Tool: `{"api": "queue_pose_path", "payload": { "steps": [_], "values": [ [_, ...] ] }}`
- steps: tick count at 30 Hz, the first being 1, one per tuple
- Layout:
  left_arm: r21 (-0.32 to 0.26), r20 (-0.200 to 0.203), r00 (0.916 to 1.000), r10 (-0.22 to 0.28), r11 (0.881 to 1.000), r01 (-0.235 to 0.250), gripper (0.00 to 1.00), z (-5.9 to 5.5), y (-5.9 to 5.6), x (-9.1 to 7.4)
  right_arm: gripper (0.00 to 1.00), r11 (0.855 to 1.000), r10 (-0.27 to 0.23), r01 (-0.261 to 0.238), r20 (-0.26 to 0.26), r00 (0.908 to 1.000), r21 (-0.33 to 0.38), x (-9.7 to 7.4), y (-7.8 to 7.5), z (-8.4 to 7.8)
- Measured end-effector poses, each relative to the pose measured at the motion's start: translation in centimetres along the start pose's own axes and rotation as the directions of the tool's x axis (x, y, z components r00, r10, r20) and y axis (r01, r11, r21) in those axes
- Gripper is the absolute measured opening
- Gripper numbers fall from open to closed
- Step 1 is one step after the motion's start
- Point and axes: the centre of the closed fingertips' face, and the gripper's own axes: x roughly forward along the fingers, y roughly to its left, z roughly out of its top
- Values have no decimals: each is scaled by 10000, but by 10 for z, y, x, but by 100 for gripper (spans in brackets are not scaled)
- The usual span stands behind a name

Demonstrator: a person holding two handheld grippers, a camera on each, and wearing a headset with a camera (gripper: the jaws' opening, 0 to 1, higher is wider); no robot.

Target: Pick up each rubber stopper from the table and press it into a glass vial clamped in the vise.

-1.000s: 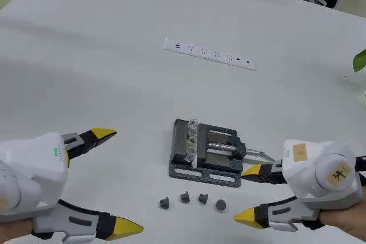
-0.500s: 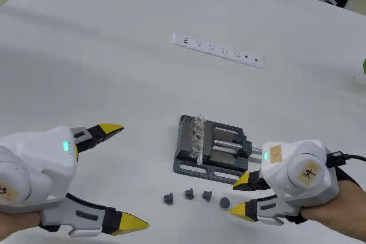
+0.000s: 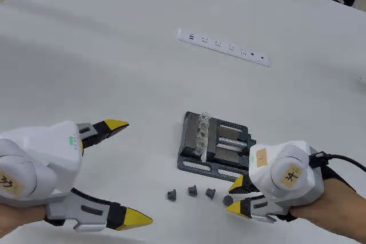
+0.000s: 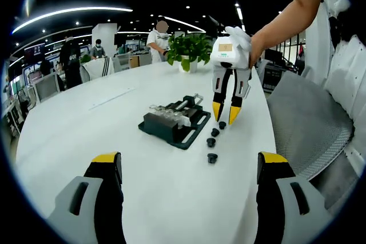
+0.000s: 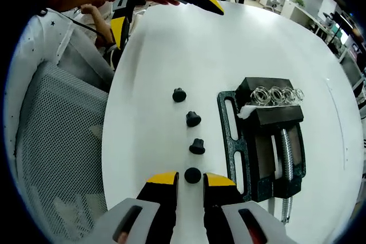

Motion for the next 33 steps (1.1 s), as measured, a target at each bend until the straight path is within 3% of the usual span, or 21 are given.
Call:
{"api": "queue_pose_path", "payload": {
  "steps": [33],
  "values": [
    [-135, 280, 9996, 96, 9999, -92, 96, 9, 3, 0, 7, 9978, -62, 28, -507, 9987, -668, 4, -3, -3]
  ]
}}
